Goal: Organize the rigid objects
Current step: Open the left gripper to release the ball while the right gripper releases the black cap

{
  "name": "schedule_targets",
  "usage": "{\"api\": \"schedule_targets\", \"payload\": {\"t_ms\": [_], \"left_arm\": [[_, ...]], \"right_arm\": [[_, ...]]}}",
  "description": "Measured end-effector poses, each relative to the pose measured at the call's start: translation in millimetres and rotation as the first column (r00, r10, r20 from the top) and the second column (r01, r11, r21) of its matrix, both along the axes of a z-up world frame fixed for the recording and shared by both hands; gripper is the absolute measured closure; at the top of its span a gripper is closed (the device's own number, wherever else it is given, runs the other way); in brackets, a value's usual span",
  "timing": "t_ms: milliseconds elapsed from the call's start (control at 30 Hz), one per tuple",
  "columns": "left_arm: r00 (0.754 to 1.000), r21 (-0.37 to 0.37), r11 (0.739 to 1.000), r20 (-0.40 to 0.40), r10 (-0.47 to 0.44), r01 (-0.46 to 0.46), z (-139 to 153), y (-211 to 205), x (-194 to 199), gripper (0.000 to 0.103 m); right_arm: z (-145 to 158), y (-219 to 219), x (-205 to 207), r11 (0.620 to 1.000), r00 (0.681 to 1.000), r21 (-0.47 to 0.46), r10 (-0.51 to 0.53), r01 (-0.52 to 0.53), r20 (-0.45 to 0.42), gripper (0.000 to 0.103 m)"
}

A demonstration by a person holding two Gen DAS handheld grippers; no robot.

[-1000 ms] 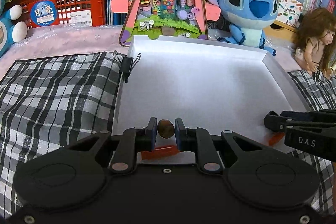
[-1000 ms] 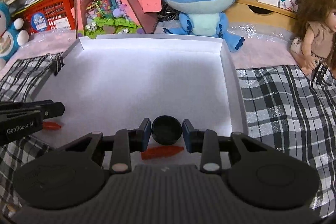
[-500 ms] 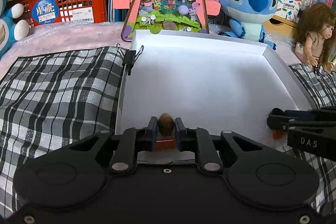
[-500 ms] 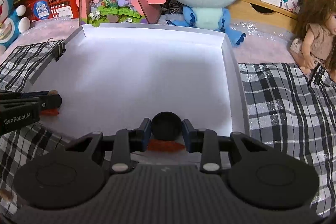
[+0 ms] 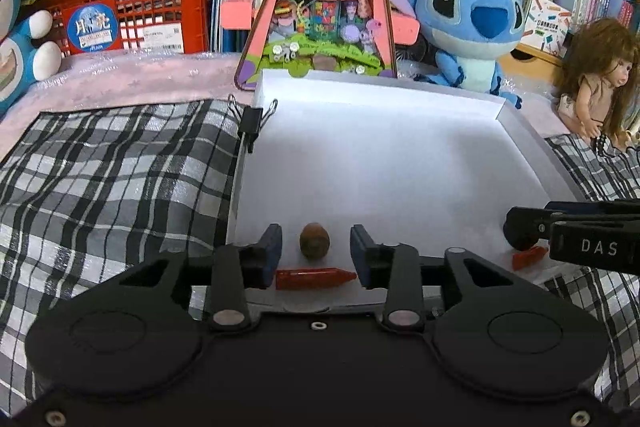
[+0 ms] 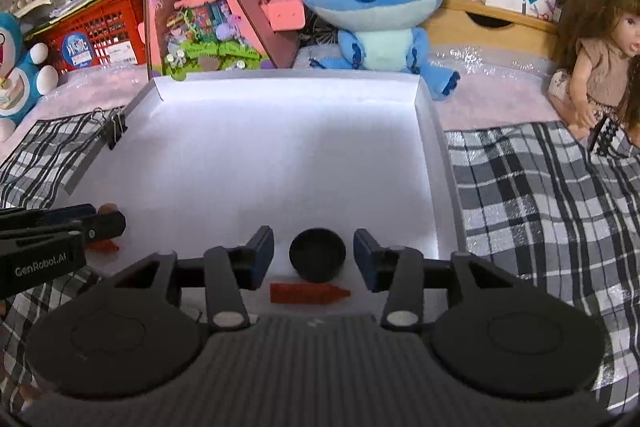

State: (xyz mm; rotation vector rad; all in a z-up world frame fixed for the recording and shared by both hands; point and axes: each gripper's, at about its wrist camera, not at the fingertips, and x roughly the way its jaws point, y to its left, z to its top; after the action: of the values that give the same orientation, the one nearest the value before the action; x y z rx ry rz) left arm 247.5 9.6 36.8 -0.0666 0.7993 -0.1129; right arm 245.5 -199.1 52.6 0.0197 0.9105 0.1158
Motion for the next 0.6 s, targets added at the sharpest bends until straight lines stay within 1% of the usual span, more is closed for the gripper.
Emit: {"api": "schedule_targets", "payload": {"t_ms": [67,233,600], "left_arm": [[1.000,-0.002,1.000,0.008,-0.002,0.002,3,1,-3,0.061],[0.999,-0.003,1.000,0.041,-0.018,0.018,13,1,-20,0.054],[0.990,0.000,0.998,0.121,-0.066,0.066,28,4,-71,0.041]], "right_arm": [[4,-1,-2,1.000,1.000,0.004,-0.002,0.002,0.015,0.039],[14,-5,-12,1.000,0.999,0.023,0.000,-0.001,0.044,0.035],[27,-7,-62,0.998,0.988,-0.010,0.068,-0.068,0.138,0.022]]}}
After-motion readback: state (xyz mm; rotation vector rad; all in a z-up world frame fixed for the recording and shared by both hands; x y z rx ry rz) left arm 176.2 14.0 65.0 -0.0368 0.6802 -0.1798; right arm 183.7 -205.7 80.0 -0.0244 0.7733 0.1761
